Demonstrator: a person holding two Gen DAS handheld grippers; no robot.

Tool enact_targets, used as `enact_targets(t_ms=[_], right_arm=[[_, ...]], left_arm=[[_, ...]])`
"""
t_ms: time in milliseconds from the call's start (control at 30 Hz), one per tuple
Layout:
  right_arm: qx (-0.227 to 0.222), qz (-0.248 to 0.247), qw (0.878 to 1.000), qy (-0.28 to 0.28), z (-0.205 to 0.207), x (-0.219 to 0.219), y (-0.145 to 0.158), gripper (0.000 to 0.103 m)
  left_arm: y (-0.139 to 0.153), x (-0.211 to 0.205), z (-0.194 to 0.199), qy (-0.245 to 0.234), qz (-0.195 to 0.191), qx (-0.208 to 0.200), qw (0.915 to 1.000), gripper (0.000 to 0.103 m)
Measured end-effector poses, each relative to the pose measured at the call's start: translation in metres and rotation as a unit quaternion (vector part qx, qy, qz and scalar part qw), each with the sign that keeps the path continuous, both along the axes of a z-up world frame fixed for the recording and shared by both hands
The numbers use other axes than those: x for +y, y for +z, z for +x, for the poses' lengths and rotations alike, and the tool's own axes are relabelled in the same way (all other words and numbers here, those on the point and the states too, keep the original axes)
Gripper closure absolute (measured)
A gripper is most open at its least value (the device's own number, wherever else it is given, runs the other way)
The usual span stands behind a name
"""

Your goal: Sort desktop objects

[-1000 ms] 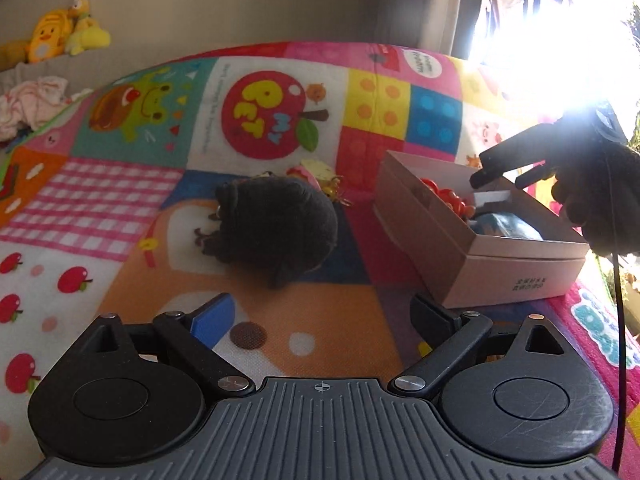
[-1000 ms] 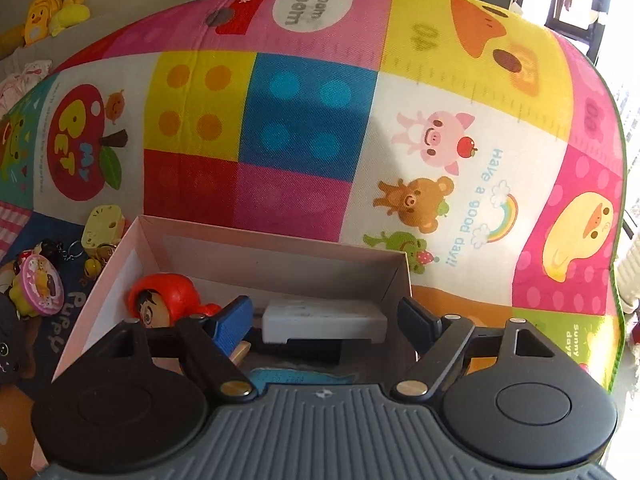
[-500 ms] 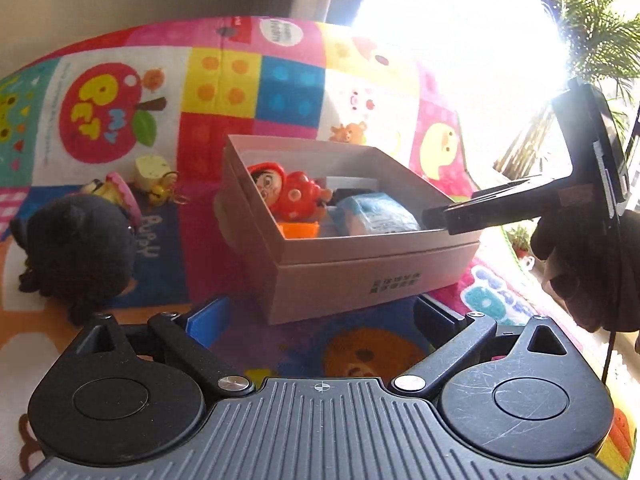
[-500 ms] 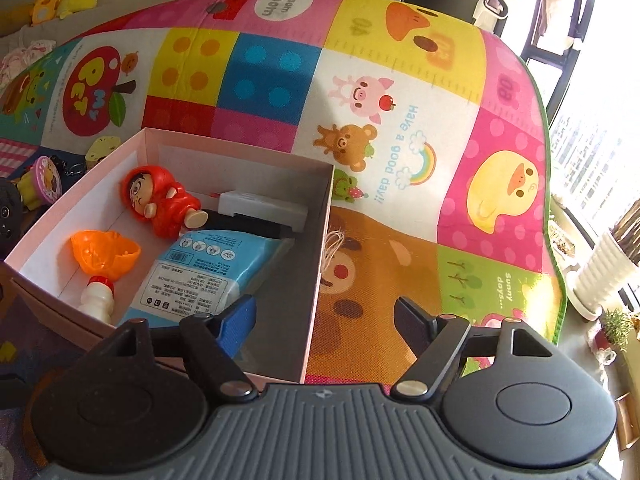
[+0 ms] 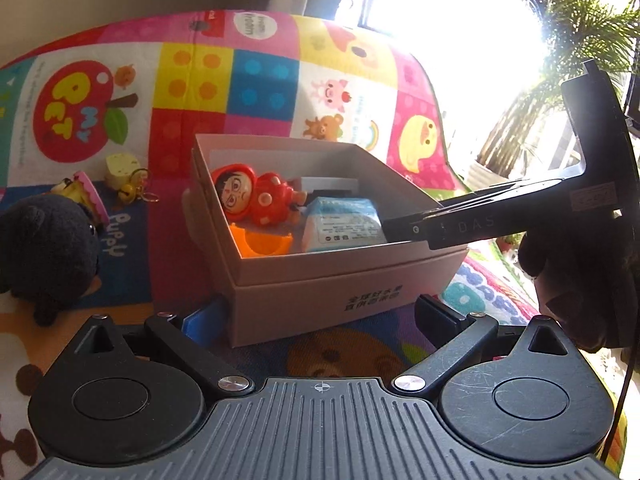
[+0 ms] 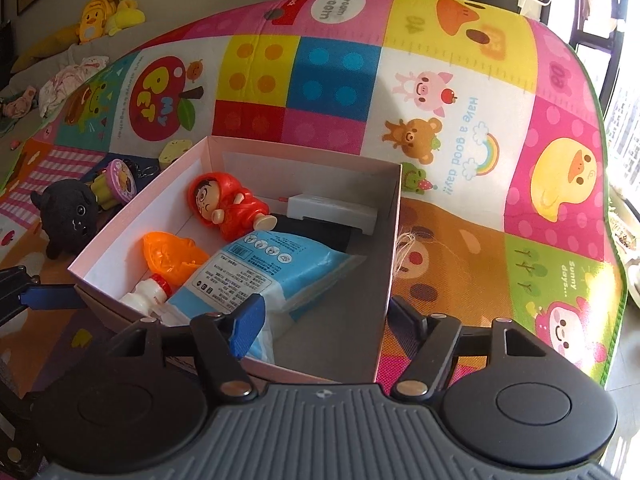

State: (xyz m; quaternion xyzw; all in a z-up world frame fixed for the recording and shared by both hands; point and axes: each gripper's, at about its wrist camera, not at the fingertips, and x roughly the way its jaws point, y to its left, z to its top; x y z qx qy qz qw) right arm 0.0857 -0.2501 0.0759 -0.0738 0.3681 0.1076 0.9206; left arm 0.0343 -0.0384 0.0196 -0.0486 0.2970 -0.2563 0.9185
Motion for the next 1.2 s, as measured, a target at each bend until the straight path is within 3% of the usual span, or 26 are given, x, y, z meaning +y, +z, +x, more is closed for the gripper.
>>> enact_targets(t_ms=[100,200,267,367,500,600,700,833,867,900,933,967,1200], right_arm=[[0.004,-0.011,1.000,0.020,-0.012,0.004,0.001,0.033],[-0.002,-0.059,0.997,0.057,-0.020,0.013,0.013,0.029],[-0.023,-0.065,0.996,0.060,-0.020,0.020,0.034,0.017],[-0.045,-0.036,0.996,0.072,-0.002,0.045,0.071,0.013],[0.017,0.045,0.994,0.097,0.063,0.110,0.094,0.013],[0.049,0.058,0.994,0.082,0.118,0.164,0.082,0.014],[0.077,0.024,0.996,0.049,0.179,0.213,0.044,0.018],[0.131,0.005,0.991,0.001,0.230,0.240,0.000,0.028],[0.150,0.014,0.989,-0.014,0.239,0.242,-0.010,0.035],[0.163,0.022,0.986,-0.019,0.244,0.243,-0.015,0.042],[0.177,0.027,0.984,-0.021,0.248,0.244,-0.020,0.056],[0.182,0.024,0.983,-0.023,0.249,0.247,-0.023,0.059],[0.182,0.014,0.978,0.097,0.207,0.286,-0.018,0.060]], left_arm=[[0.002,0.008,-0.015,-0.002,-0.016,0.007,0.9998,0.002],[0.003,0.025,-0.033,-0.003,-0.021,-0.001,0.9998,0.002],[0.005,0.040,-0.041,0.041,0.000,-0.025,0.9989,0.002],[0.007,0.069,-0.036,0.139,0.006,-0.030,0.9898,0.002],[0.006,0.100,-0.022,0.225,-0.009,-0.015,0.9743,0.002],[0.002,0.111,-0.020,0.255,0.000,-0.007,0.9669,0.002],[-0.003,0.123,-0.019,0.265,-0.023,0.016,0.9638,0.002],[-0.006,0.129,-0.018,0.277,-0.036,0.029,0.9598,0.002],[-0.007,0.130,-0.019,0.275,-0.039,0.033,0.9600,0.002],[-0.008,0.129,-0.019,0.275,-0.039,0.034,0.9600,0.002],[-0.007,0.129,-0.020,0.275,-0.039,0.034,0.9600,0.002],[-0.008,0.128,-0.021,0.274,-0.038,0.034,0.9603,0.002],[-0.008,0.123,-0.021,0.260,-0.025,0.034,0.9647,0.002]])
